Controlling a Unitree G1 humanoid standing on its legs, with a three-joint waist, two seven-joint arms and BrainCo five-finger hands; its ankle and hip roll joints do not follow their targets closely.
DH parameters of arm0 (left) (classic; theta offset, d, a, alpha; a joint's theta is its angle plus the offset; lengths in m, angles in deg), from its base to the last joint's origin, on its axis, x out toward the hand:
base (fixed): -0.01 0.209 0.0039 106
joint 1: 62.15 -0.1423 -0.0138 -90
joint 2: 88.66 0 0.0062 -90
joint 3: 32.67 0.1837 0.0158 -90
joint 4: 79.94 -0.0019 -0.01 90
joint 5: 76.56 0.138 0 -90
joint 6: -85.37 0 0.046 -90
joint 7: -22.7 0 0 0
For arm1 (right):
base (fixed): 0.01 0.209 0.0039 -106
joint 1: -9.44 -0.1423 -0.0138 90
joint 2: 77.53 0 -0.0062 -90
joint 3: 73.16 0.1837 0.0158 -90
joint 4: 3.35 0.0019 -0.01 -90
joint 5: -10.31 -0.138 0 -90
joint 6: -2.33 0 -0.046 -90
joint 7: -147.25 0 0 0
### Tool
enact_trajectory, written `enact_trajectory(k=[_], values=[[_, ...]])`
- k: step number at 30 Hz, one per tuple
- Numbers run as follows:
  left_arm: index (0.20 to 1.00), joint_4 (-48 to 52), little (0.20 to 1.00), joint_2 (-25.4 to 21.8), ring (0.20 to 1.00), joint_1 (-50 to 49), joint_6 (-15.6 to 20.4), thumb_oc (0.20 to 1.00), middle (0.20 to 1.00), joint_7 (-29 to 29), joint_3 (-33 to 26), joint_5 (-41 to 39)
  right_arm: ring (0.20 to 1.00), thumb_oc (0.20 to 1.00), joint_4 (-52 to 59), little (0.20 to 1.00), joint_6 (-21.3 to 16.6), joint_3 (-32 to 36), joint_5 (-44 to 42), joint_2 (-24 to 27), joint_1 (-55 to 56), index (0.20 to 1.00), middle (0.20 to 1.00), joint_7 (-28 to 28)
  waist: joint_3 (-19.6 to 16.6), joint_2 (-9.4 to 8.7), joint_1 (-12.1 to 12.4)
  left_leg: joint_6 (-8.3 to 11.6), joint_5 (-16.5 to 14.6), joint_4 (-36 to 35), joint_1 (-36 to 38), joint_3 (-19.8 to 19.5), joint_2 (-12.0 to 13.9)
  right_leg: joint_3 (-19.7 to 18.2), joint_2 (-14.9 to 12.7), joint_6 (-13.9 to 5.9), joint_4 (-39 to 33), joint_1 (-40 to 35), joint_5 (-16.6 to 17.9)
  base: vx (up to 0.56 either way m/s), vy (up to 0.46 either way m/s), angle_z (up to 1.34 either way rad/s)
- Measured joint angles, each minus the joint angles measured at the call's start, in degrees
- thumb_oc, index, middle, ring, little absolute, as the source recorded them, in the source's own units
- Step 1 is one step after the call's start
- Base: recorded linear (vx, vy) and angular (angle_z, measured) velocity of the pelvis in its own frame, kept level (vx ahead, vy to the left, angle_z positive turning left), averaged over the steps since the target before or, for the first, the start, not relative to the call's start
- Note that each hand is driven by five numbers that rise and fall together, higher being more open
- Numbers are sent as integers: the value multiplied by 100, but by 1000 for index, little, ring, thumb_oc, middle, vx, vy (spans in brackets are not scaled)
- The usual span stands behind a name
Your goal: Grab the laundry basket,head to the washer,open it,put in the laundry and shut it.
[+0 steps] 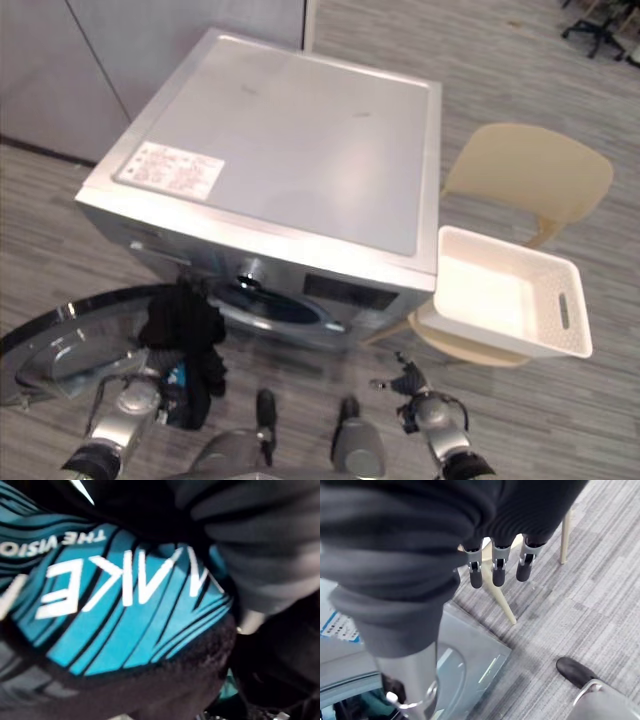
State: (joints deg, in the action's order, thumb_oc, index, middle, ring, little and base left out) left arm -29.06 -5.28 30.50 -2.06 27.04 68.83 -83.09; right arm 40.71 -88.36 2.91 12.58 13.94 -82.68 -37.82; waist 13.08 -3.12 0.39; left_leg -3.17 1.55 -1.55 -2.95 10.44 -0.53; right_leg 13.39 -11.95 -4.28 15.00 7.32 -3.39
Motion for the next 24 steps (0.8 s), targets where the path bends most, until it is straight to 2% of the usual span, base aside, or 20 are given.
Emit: enact_trajectory(k=[1, 2, 3, 4, 5, 6, 8, 9, 11, 12, 13, 15, 16, 17, 18, 21, 23, 24], values=[[200, -19, 200, -63, 200, -78, -1, 200, 200, 60, -128, -5, 1000, 1000, 4, 1000, -17, -1, 0, -91, -12, 1000, 1000, 0, -52, -100, 73, 1, 5, -159, 153, 315, 1, 79, 23, -97, 134, 7, -21, 98, 21, -94], [200, -20, 200, -91, 200, -126, -5, 200, 200, 74, -162, -7, 1000, 1000, 4, 1000, -44, -1, 0, -97, -46, 1000, 1000, -7, -71, -133, 118, 22, -46, -149, 166, 367, -19, 162, 8, -98, 129, -8, -20, 66, -13, -105], [200, -16, 200, -108, 200, -173, -4, 200, 200, 79, -181, -8, 1000, 1000, -33, 1000, -42, 11, 0, -76, -69, 1000, 1000, -17, -79, -150, 158, 42, -94, -169, 214, 506, -26, 683, -33, -102, 62, -63, -17, -13, -15, -61], [200, -15, 200, -122, 200, -197, -4, 200, 200, 85, -192, -8, 1000, 1000, -32, 1000, -44, 11, 0, -72, -80, 1000, 1000, -19, -75, -144, 144, -28, -47, -159, 211, 526, -24, 877, -12, -100, -30, -76, -16, 30, -60, -36], [200, -16, 200, -124, 200, -209, -4, 200, 200, 88, -194, -7, 1000, 1000, -31, 1000, -43, 11, 0, -67, -61, 1000, 1000, -22, -79, -155, 111, -26, -47, -152, 201, 518, -22, 914, 40, -102, -245, -129, -10, 93, -65, 6], [200, -18, 200, -76, 200, -195, -4, 200, 200, 92, -187, -6, 1000, 1000, -39, 1000, -34, 17, -2, -52, 26, 1000, 1000, -30, -92, -167, 90, 14, -71, -154, 233, 444, -44, 834, 167, -112, -537, -263, 5, 98, -94, 28], [200, -12, 200, -62, 200, -218, 9, 200, 200, 95, -187, -6, 1000, 1000, -67, 1000, -64, 36, -4, -61, 119, 1000, 1000, -43, -130, -120, -8, 112, -56, -139, 213, 350, 36, 361, 428, -99, -849, -388, 2, 11, -62, 24], [200, -13, 200, -91, 200, -231, 8, 200, 200, 129, -184, -7, 1000, 1000, -174, 1000, -64, 45, -7, -55, 102, 1000, 1000, -82, -129, -101, 39, 190, -56, 0, 97, 357, 135, 322, 525, -54, -884, -351, -7, -94, -20, 8], [200, -21, 200, -106, 200, -203, 9, 200, 200, 190, -178, -9, 1000, 1000, -220, 1000, -75, 55, -17, -33, 52, 1000, 1000, -144, -126, -96, 76, 209, -54, 323, -195, 222, 201, 303, 583, 94, -904, -214, 13, -119, 47, -9], [200, -82, 200, -111, 200, -13, 8, 200, 200, 239, -156, -12, 1000, 1000, -378, 1000, -83, 53, -18, 18, -78, 1000, 1000, -206, -54, -196, 188, 224, -43, 1120, -828, -196, 191, 180, 563, 257, -861, 75, 72, -68, 83, -24], [200, -118, 200, -103, 200, 44, 7, 200, 200, 258, -112, -13, 1000, 1000, -450, 1000, -77, 54, -21, 72, -183, 1000, 1000, -227, -18, -165, 198, 236, -55, 1330, -1028, -460, 193, 181, 581, 296, -846, 120, 131, -47, 80, -26], [200, -144, 200, 11, 200, 87, 7, 200, 200, 282, -54, -22, 1000, 1000, -456, 1000, -82, 58, -63, 273, -346, 1000, 1000, -250, 96, 34, 129, 449, -229, 1236, -1115, -1054, 191, 221, 696, 342, -821, 178, 214, -118, 108, -8], [200, -133, 200, 30, 200, 149, 14, 200, 200, 283, -26, -25, 1000, 1000, -450, 1000, -91, 73, -64, 338, -398, 1000, 1000, -266, 133, 132, 130, 457, -247, 1195, -1124, -1136, 207, 218, 735, 347, -770, 239, 208, -135, 104, -6], [200, -129, 200, 29, 200, 275, 25, 200, 200, 292, 7, -35, 1000, 1000, -451, 1000, -98, 71, -67, 401, -464, 1000, 1000, -288, 207, 110, 102, 493, -299, 1184, -1240, -1128, 246, 206, 746, 352, -624, 456, 205, -191, 177, -15], [200, -108, 200, -69, 200, 586, 108, 200, 200, 367, 60, -210, 1000, 1000, -453, 1000, -110, 89, -71, 469, -734, 1000, 1000, -371, 401, 129, 137, 440, -389, 1391, -1604, -1072, 249, 89, 660, 359, 23, 1097, 64, -133, 182, -12], [200, -84, 200, -190, 200, 1130, 130, 200, 200, 491, 171, -237, 1000, 1000, -385, 1000, -134, 95, -129, 382, -977, 1000, 1000, -461, 733, -49, 125, 319, -521, 1906, -2188, -915, 128, -123, 477, 338, 820, 1871, -65, -46, 129, -14], [200, 8, 200, -262, 200, 1374, 142, 200, 200, 579, 219, -237, 1000, 1000, -249, 1000, -140, 0, -181, 367, -1084, 1000, 1000, -493, 945, -142, 128, 269, -745, 2377, -2531, -839, 107, -342, 404, 305, 1225, 2228, -257, -116, 68, -17], [200, 61, 200, -270, 200, 1655, 179, 200, 200, 723, 254, -238, 1000, 1000, -88, 1000, -157, -4, -299, 330, -1183, 1000, 1000, -524, 1115, -132, 91, 194, -875, 2880, -2991, -793, 91, -453, 366, 285, 1504, 2581, -323, -199, 73, -11]])
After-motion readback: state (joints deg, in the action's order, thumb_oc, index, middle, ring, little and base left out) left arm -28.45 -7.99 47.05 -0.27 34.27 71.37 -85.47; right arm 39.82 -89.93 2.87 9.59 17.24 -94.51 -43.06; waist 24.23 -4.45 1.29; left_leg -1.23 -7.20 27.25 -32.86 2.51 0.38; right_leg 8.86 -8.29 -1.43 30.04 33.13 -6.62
